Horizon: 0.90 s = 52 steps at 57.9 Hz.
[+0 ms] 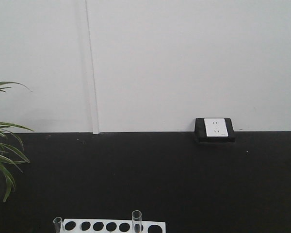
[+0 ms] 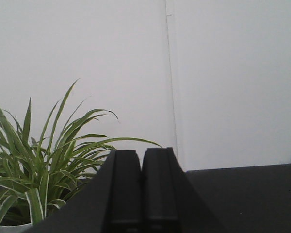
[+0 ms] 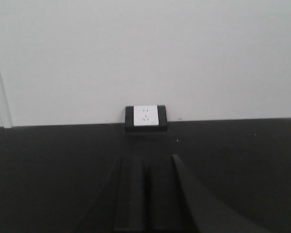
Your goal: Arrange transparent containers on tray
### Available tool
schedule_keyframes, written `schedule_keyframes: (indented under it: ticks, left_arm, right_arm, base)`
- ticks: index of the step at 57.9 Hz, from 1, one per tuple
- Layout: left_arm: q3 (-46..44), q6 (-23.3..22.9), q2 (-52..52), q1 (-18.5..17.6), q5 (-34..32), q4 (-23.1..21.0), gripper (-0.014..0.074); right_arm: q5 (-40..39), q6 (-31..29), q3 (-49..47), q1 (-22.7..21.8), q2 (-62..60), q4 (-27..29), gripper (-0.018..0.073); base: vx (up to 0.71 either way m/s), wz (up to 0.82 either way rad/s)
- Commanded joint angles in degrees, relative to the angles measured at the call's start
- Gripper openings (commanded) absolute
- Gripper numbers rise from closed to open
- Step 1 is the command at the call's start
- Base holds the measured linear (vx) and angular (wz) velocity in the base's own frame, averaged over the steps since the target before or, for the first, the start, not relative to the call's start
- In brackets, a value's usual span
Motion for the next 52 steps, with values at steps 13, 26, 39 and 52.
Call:
schedule_keyframes:
  ticks: [13, 26, 39, 52]
  left_arm:
    - [-3.36, -0.21, 13.64, -0.15, -7.3, 0.19, 0.0068]
    - [-3.36, -0.15, 22.8, -0.15, -11.3, 0.37, 0.014]
    - [-3.36, -0.15, 31.22, -0.15, -19.94, 0.37, 0.0333]
    - [-3.36, -0.21, 39.56, -0.15, -25.61, 0.37, 0.0447]
  right_arm:
    - [-14.01, -0.13, -2.25, -0.24, 11.79, 0.38, -0.0008]
    - [-14.17, -0.13, -2.25, -0.24, 16.21, 0.6, 0.0058]
    - [-14.17, -0.13, -2.25, -0.24, 16.53, 0.65, 0.0232]
    - [-15.16, -0.13, -2.18, -0.24, 16.53, 0.81, 0.0389]
  base:
    - [0.0, 0.0]
    - [0.0, 0.0]
    - [0.0, 0.0]
    - [0.0, 0.0]
